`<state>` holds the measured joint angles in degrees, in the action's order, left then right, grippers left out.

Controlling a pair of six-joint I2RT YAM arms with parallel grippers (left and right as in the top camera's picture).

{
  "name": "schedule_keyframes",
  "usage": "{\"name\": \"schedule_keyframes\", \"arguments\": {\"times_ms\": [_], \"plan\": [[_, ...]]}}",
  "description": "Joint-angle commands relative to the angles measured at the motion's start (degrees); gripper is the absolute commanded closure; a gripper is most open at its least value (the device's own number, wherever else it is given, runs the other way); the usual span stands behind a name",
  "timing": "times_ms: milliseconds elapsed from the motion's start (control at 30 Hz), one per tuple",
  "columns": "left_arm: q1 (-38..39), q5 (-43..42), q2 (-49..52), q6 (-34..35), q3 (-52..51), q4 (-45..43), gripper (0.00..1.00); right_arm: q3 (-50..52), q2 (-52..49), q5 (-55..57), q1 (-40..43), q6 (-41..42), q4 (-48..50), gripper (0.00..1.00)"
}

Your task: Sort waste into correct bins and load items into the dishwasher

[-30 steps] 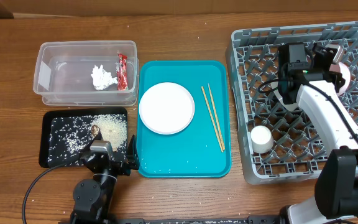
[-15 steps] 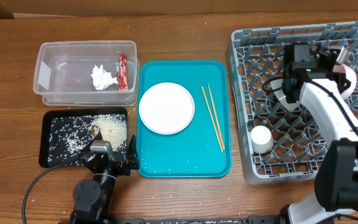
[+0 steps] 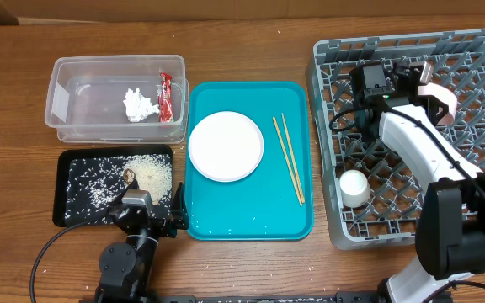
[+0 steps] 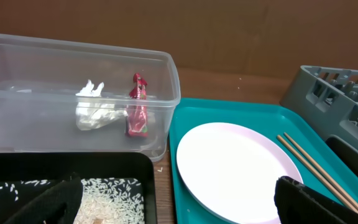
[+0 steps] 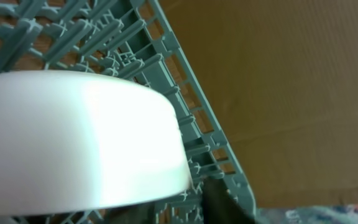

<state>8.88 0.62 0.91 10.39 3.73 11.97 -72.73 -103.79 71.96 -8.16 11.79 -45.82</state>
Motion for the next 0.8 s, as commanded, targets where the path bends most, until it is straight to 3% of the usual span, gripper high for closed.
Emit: {"name": "schedule_keyframes", "arguments": {"times_ms": [0,133,400,533,667,767], "plan": [[-0.3,-0.5,-0.7,0.5,-0.2,-0.2,0.0,-1.4,2.7,-0.1,-1.7,1.9,0.5,0.61],[-0.3,-0.5,-0.7,0.5,-0.2,-0.2,0.0,-3.5,7.8,-3.1,-5.4,1.9,0.0,0.53],[-0.3,-0.5,-0.7,0.5,-0.2,-0.2,0.0,-4.0,20.2,-14.6,-13.7,1.9,-2.3,0.53],[-0.3,-0.5,-0.7,0.5,-0.2,-0.2,0.0,-4.0,24.0,-36.1,-17.1,1.9,-2.9,0.53],[-0.3,-0.5,-0.7,0.5,-0.2,-0.2,0.0,-3.6,23.2,-65.5,-18.4,1.9,-2.3,0.55],[-0.3,-0.5,-0.7,0.5,-0.2,-0.2,0.0,-2.6,18.9,-77.0,-18.5,4.2,-2.2,0.57]]}}
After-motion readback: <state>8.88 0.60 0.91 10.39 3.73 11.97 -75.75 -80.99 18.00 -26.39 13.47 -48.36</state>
